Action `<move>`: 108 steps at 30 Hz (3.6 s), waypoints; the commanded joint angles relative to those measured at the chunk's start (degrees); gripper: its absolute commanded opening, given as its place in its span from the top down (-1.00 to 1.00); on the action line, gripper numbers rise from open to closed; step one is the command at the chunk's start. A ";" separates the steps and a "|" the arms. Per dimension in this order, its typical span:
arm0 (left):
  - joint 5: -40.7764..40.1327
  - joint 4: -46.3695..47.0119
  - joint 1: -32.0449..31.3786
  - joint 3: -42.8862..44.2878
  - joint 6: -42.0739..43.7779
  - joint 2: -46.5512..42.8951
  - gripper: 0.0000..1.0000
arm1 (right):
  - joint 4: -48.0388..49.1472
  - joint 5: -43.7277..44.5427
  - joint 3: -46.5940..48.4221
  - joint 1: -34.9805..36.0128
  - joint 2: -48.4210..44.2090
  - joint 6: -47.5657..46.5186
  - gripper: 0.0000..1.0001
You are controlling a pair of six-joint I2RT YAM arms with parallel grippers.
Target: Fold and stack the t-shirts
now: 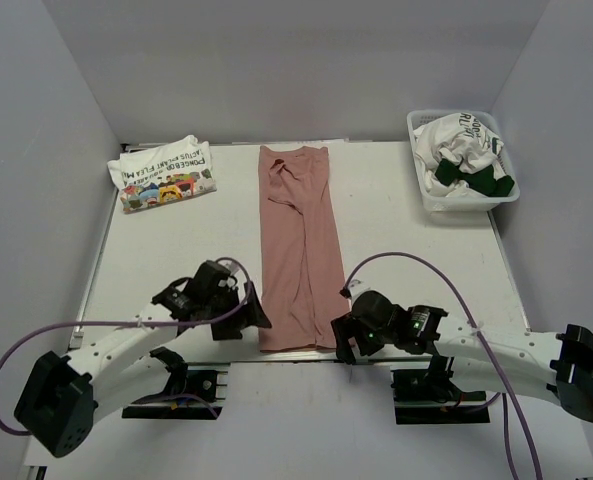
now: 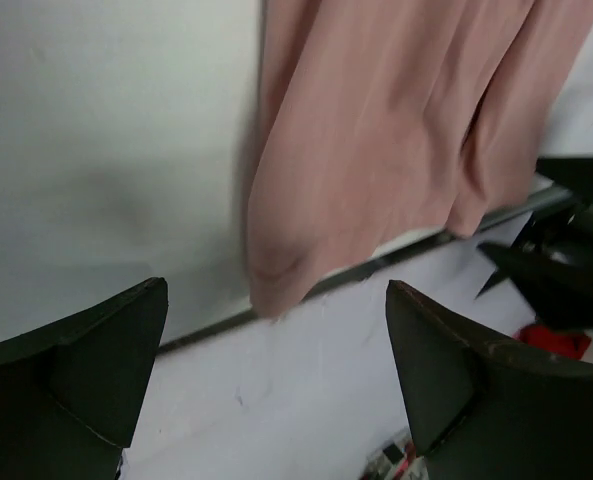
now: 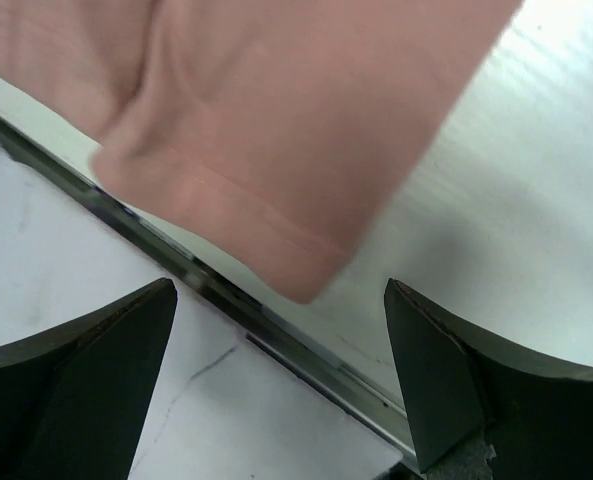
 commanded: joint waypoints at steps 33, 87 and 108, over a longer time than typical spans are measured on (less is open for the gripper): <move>-14.79 7.63 -8.52 14.36 -3.85 10.97 1.00 | 13.75 26.35 10.56 -3.79 10.12 -0.02 1.00; -11.76 14.13 11.78 40.16 17.52 38.68 -1.00 | 25.63 -16.67 49.32 -33.60 50.90 -19.88 -0.56; -7.26 11.75 11.78 25.73 16.19 26.45 -1.00 | 25.62 -16.60 70.40 -40.62 65.18 -11.01 -0.81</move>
